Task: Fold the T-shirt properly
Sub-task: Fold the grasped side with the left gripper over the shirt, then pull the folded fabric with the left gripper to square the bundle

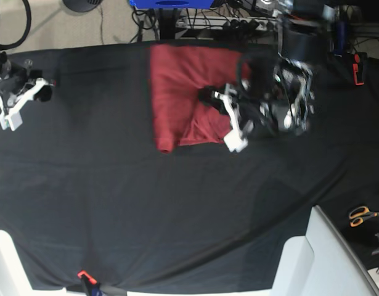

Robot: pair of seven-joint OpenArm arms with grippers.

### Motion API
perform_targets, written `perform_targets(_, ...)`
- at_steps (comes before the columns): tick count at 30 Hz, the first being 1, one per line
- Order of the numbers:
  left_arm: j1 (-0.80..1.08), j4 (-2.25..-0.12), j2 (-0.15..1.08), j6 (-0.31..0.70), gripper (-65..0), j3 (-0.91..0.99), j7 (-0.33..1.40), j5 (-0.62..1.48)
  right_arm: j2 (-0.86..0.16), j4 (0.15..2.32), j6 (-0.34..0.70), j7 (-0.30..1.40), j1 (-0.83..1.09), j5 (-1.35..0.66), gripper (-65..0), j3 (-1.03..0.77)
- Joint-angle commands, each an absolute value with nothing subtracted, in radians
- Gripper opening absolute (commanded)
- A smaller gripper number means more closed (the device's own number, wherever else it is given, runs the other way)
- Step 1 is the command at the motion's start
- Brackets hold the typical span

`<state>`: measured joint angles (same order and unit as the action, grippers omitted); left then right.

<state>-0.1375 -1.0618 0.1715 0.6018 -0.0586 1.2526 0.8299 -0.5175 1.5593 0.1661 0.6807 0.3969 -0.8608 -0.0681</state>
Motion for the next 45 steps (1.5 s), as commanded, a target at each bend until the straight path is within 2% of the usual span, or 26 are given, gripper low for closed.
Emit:
perform_targets(1, -0.183, -1.087, 0.188, 0.604, -65.0, -0.110, 1.239, 0.849, -0.527, 1.567, 0.171, 0.664, 0.389, -0.872, -65.0, -0.076)
perform_targets(5, -0.289, -1.079, 0.246, 0.602, -65.0, -0.308, 1.233, 0.848, -0.504, 1.563, 0.171, 0.664, 0.390, -0.872, -65.0, -0.077)
perform_targets(9, -0.384, -1.079, 0.252, 0.602, -65.0, -0.467, 1.233, 0.843, -0.484, 1.563, 0.171, 0.664, 0.390, -0.872, -65.0, -0.077)
perform_targets(17, -0.496, -1.092, 0.171, 0.607, -65.0, -0.676, 1.231, 0.515, -0.475, 1.564, 0.171, 0.664, 0.395, -0.872, -65.0, -0.077)
perform_targets(24, -0.533, -1.170, 0.114, 0.644, -65.0, -0.842, 1.181, 0.375, -0.473, 1.564, 0.171, 0.662, 0.397, -0.872, -65.0, -0.077)
perform_targets(31, -0.542, -1.170, 0.053, 0.645, -65.0, -0.926, 1.148, 0.263, -0.473, 1.563, 0.170, 0.662, 0.395, -0.872, -65.0, -0.079)
perform_targets(41, -0.544, -1.170, 0.028, 0.673, -65.0, -0.952, 1.145, 0.255, -0.473, 1.563, 0.163, 0.662, 0.389, -0.872, -65.0, -0.085)
perform_targets(45, -0.544, -1.167, 0.027, 0.673, -65.0, -0.954, 1.106, 0.255, -0.444, 1.563, 0.168, 0.664, 0.395, -0.872, -65.0, -0.151)
